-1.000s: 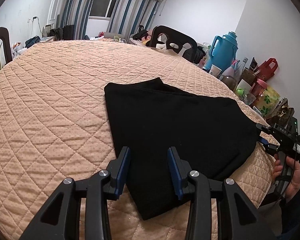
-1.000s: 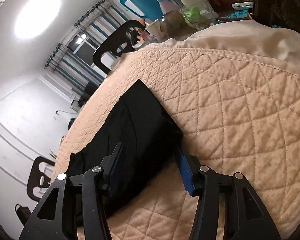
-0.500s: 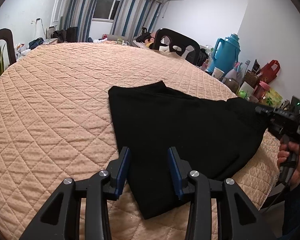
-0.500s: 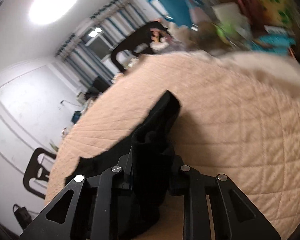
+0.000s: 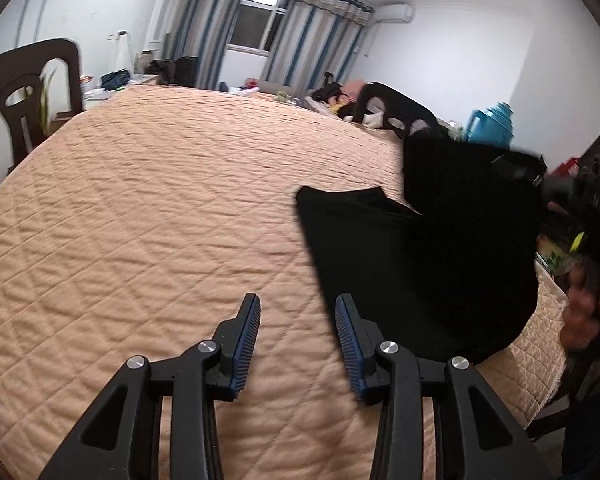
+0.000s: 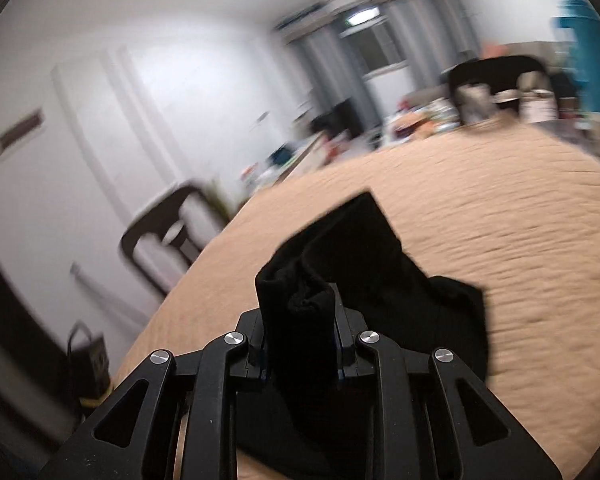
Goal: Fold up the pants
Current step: 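Lay the lifted edge over the pants with the right tool and release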
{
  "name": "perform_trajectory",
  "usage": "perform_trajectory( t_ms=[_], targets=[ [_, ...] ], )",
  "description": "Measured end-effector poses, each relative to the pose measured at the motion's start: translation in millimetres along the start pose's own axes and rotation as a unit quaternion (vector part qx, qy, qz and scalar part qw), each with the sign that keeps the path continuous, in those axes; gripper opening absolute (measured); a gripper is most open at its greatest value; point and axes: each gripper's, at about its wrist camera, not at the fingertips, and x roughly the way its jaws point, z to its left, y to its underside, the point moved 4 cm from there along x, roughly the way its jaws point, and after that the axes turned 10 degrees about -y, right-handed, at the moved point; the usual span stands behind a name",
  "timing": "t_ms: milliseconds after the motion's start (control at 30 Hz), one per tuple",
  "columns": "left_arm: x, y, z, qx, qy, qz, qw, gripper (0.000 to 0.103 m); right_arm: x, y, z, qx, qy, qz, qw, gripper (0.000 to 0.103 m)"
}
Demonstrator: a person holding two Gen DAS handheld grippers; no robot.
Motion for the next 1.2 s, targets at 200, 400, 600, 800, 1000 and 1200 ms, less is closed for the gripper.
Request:
perform_trajectory(
  t_ms=[200,400,600,800,1000,1200],
  targets=[
    [-6,7,21,-0.022,-0.017,0.001,0.9996,0.042,81,63,9,-0.012,-0.03,0.136,0.99,0.022],
    [-9,5,27,-0.024,-0.017,-0.007,0.9996,0.042,66,51,27,-0.047,-0.016,0.108,0.993,0.022],
    [-13,5,30,-0.023,-0.019,-0.012,0.9995,0.042,86,83,34,-0.084,-0.019,0.135,0.987,0.028],
    [-19,2,32,-0.023,-0.028,-0.017,0.9992,0.042,74,76,48,-0.087,-0.062,0.135,0.985,0.048],
    [-20,-7,20,-0.012,-0.021,-0.025,0.9994,0.042,27,59,48,-0.095,-0.07,0.065,0.991,0.048],
    [-14,-25,-16,0.022,0.018,-0.034,0.999,0.042,22,86,-20,-0.038,0.029,0.107,0.993,0.031]
  ],
)
